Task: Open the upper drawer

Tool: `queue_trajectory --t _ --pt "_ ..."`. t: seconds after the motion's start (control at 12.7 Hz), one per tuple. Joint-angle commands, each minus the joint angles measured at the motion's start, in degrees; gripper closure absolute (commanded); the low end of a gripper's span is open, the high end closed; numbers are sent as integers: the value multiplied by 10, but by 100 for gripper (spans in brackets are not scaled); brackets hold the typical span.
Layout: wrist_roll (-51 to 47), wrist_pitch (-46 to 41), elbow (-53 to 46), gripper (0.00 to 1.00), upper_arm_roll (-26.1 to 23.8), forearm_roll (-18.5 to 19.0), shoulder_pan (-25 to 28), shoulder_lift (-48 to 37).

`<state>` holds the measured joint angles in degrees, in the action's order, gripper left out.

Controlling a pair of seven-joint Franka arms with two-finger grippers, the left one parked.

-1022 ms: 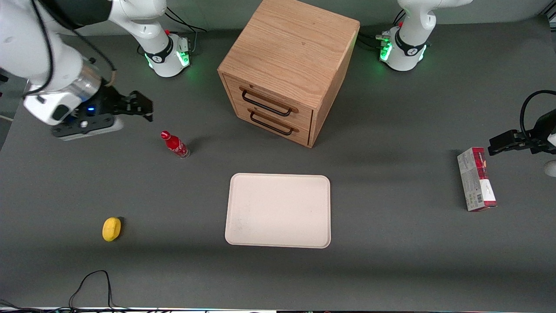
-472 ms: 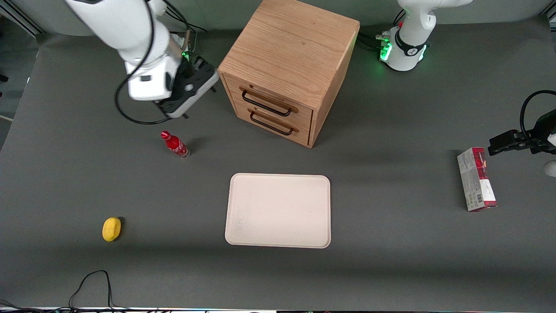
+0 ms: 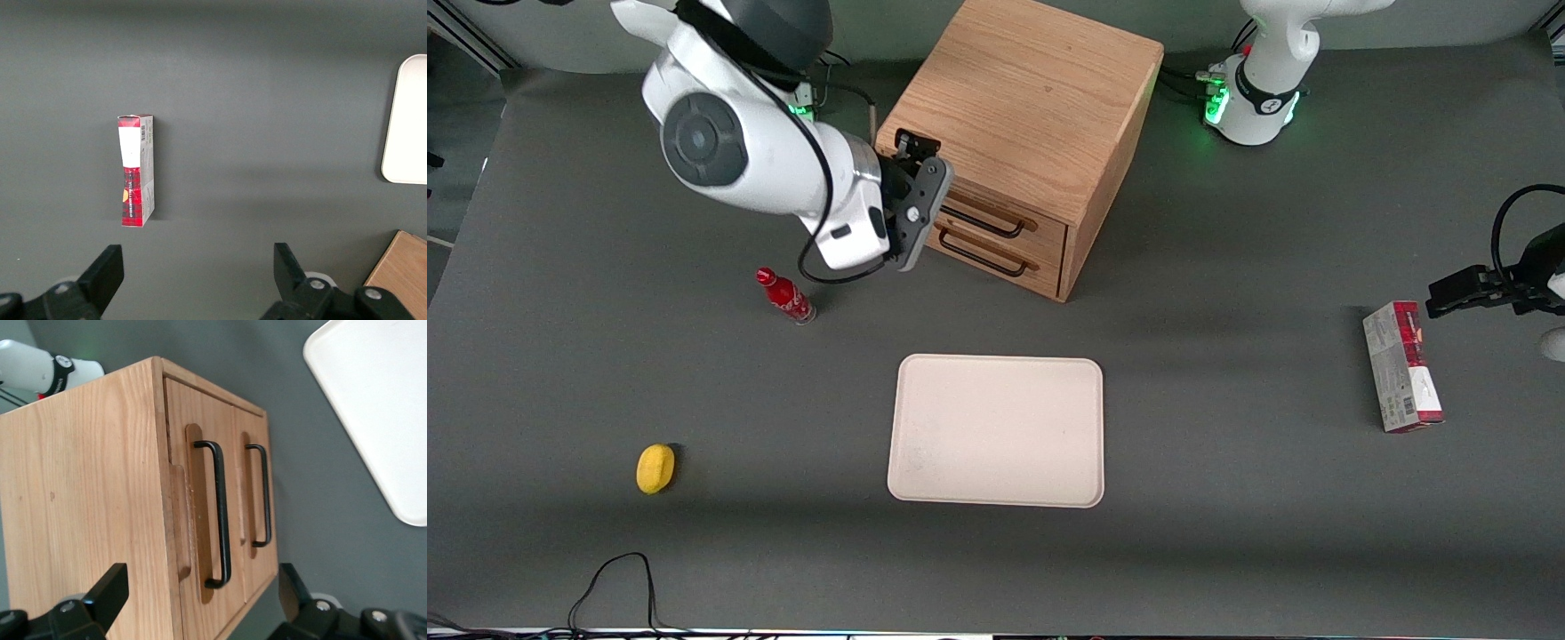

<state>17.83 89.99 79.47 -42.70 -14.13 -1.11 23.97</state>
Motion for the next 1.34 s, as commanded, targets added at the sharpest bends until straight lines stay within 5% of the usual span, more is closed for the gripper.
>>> queue_trajectory --t 0.0,0.55,1.26 --pt "9 15 13 0 -16 -7 9 25" --pt "12 113 110 0 -36 102 12 42" --pt "12 179 134 0 -36 144 17 73"
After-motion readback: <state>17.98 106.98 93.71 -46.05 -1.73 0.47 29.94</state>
